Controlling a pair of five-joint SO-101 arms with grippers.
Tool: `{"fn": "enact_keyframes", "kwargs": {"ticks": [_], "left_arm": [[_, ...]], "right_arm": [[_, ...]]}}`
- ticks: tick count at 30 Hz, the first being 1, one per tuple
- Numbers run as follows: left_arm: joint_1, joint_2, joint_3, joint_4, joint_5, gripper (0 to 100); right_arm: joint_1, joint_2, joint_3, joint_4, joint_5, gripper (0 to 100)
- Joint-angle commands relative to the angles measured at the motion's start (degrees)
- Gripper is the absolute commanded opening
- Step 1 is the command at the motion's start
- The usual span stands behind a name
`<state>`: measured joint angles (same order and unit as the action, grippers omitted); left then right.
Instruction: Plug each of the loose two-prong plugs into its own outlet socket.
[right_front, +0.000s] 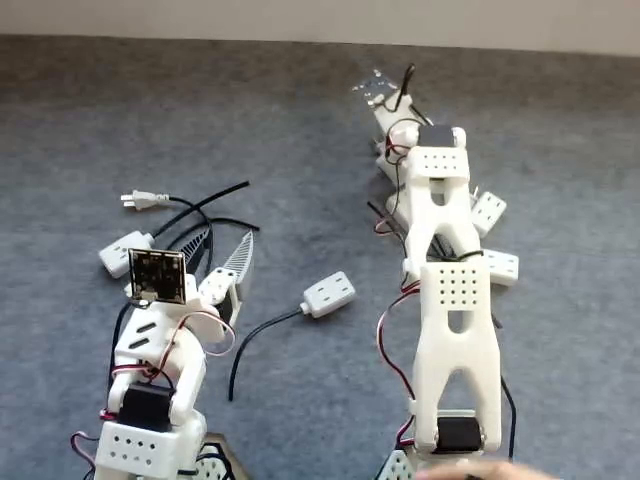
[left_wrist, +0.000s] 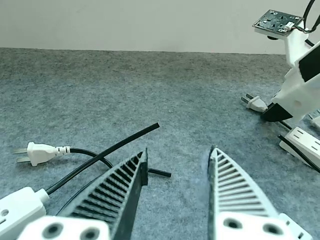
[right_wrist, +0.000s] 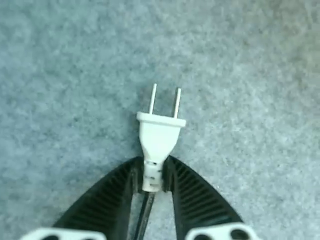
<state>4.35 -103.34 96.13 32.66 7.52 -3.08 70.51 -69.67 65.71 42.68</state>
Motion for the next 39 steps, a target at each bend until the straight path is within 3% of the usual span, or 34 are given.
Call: {"fn": "enact_keyframes", "kwargs": {"ticks": [1, 6, 16, 22, 29, 33, 39], "left_arm": [[-0.57, 0.04, 0.92, -1.14, -0.26, 21], [-0.57, 0.04, 0.92, -1.14, -0.26, 21], [-0.57, 0.04, 0.92, -1.14, -0.26, 21], [-0.40, 0.04, 0.92, -0.79, -0.26, 21], [-0.40, 0.04, 0.92, -0.79, -0.26, 21], [-0.40, 0.04, 0.92, -0.79, -0.26, 21], [-0.57, 0.04, 0.92, -0.70, -0.18, 21]], "right_arm": [[4.09, -4.62, -0.66, -2.24, 0.26, 3.5], [4.70, -11.82, -2.24, 3.74, 0.26, 0.7], [3.21, -28.79, -26.42, 35.91, 0.26, 0.7], [8.04, -39.25, -26.42, 35.65, -9.05, 0.6], [12.79, -61.93, 1.54, 35.65, -9.14, 0.6], [10.15, -79.78, 26.33, 35.47, -8.44, 0.6], [4.70, -103.25, 62.73, 34.24, -0.53, 0.6]]}}
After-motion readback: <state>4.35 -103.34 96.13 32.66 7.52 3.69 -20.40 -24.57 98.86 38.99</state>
